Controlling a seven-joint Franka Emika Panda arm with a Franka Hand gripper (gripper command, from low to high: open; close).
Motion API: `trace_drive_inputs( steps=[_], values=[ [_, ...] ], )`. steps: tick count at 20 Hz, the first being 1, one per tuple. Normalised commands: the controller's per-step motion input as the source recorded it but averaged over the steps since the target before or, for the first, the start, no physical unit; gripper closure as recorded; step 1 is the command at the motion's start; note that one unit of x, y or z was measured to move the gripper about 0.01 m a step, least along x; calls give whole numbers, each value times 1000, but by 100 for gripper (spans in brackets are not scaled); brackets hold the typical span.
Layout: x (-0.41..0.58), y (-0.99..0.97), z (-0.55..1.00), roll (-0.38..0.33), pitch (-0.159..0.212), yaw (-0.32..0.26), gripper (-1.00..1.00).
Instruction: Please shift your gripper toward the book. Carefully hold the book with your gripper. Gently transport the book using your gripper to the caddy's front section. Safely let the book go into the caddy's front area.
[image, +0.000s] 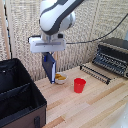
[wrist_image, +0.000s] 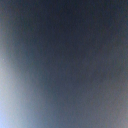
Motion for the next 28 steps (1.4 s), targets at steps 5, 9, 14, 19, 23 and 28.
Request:
trace_drive_inputs(
  steps=[5, 9, 14, 19, 23, 28],
  values=[
    [-187, 100, 661, 20, 0, -247, 100],
    [-157, 87, 656, 22, -3, -262, 100],
    [-40, 375, 436, 3, -22, -252, 100],
    [0, 681, 174, -12, -6, -188, 100],
    [0, 780, 12, -24, 0, -148, 100],
    [0, 783, 0, -22, 13, -135, 100]
  ],
)
